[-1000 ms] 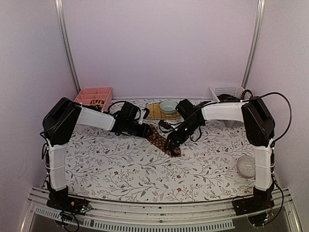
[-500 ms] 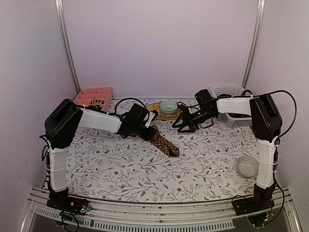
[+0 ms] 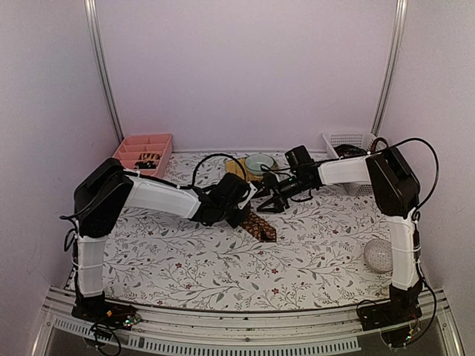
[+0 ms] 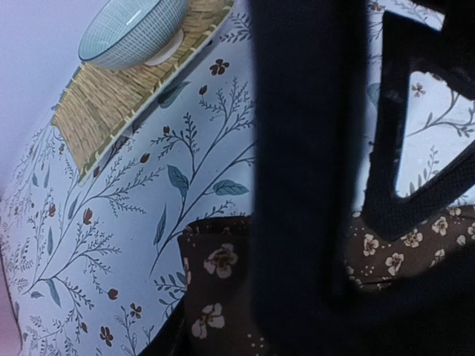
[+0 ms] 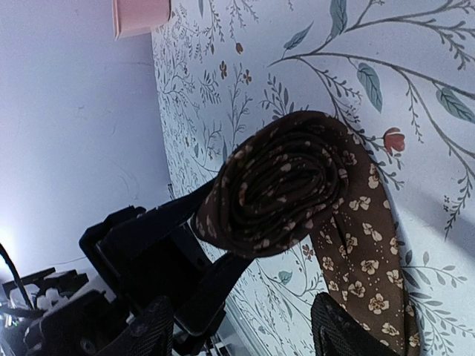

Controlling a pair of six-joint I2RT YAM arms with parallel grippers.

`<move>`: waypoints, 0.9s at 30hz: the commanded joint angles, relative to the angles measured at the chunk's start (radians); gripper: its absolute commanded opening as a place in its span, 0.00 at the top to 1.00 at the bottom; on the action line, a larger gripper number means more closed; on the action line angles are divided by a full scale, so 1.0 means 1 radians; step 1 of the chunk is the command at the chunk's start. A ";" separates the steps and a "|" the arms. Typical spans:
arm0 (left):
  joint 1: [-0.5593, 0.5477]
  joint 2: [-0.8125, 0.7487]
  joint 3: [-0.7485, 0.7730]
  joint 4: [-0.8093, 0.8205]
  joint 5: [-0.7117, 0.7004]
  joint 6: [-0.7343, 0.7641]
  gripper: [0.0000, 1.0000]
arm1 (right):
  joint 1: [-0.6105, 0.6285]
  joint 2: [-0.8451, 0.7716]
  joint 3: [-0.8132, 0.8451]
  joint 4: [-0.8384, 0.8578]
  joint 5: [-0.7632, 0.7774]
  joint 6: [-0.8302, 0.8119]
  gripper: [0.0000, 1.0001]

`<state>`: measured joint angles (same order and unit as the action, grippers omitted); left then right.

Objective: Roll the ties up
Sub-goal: Roll the tie at the center of the board.

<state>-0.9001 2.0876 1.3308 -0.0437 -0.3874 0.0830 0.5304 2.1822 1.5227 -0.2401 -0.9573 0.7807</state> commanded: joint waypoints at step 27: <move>-0.078 0.035 -0.063 0.133 -0.132 0.080 0.78 | 0.010 0.156 -0.216 0.735 -0.113 0.572 0.37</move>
<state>-0.9581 2.0972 1.2789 0.0624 -0.4850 0.1356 0.5339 2.2639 1.3327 0.3702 -1.0470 1.2888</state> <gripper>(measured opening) 0.233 0.628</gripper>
